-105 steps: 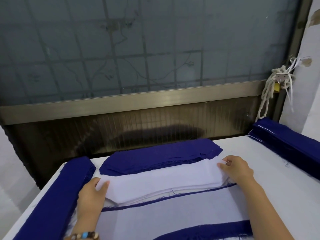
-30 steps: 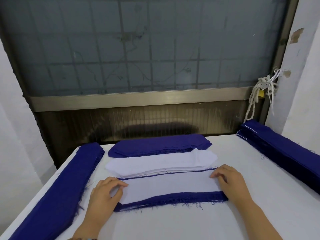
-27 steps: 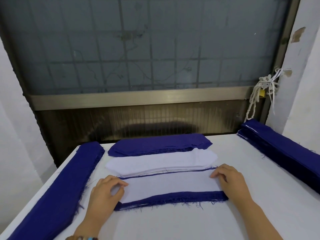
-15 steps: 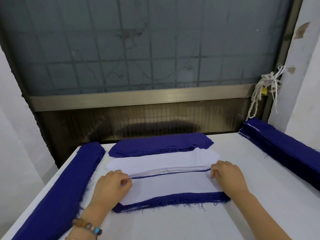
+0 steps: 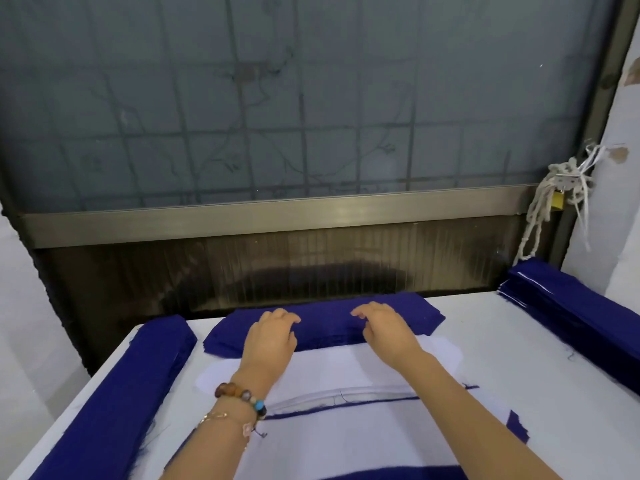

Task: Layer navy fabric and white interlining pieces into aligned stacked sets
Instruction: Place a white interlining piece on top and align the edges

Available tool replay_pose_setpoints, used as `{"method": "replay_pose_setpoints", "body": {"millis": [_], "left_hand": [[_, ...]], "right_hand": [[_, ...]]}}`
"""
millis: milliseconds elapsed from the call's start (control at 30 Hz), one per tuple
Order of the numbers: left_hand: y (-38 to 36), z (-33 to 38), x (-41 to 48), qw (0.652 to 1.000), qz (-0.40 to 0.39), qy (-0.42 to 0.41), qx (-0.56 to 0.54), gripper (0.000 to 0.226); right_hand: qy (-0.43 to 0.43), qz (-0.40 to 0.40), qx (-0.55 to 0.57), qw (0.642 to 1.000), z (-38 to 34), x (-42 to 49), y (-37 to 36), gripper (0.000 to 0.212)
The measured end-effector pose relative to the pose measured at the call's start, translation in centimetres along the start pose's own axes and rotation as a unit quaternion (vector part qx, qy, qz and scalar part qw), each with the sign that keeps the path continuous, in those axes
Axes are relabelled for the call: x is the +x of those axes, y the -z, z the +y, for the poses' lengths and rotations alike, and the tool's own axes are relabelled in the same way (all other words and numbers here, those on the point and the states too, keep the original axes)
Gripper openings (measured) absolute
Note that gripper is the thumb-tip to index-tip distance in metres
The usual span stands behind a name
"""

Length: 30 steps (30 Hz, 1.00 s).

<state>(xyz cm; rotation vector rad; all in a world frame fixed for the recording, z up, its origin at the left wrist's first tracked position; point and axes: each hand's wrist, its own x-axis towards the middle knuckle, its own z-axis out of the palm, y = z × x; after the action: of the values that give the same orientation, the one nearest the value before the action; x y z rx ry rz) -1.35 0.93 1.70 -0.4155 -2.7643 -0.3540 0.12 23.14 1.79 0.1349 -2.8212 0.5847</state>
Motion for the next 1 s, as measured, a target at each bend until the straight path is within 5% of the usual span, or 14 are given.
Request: {"method": "replay_pose_setpoints", "body": {"millis": [133, 267, 500, 733, 1000], "left_hand": [[-2.8, 0.3, 3.6, 0.993, -0.086, 0.006, 0.081, 0.06], [-4.0, 0.7, 7.5, 0.986, -0.141, 0.052, 0.069, 0.024], [-7.1, -0.2, 7.9, 0.999, 0.003, 0.03, 0.028, 0.023], [-7.8, -0.5, 7.9, 0.999, 0.019, -0.011, 0.04, 0.013], [-7.8, -0.4, 7.9, 0.994, 0.025, -0.059, 0.089, 0.027]], "right_hand": [[0.009, -0.066, -0.014, 0.998, 0.0, 4.4, -2.8, 0.043], [-0.011, -0.071, -0.059, 0.996, 0.2, 7.7, -4.7, 0.033], [0.014, -0.011, -0.078, 0.997, 0.6, 8.9, -6.4, 0.02], [0.031, -0.008, -0.067, 0.997, 0.9, 8.8, -6.4, 0.007], [0.108, 0.067, -0.166, 0.978, 0.9, 8.1, -7.1, 0.029]]}}
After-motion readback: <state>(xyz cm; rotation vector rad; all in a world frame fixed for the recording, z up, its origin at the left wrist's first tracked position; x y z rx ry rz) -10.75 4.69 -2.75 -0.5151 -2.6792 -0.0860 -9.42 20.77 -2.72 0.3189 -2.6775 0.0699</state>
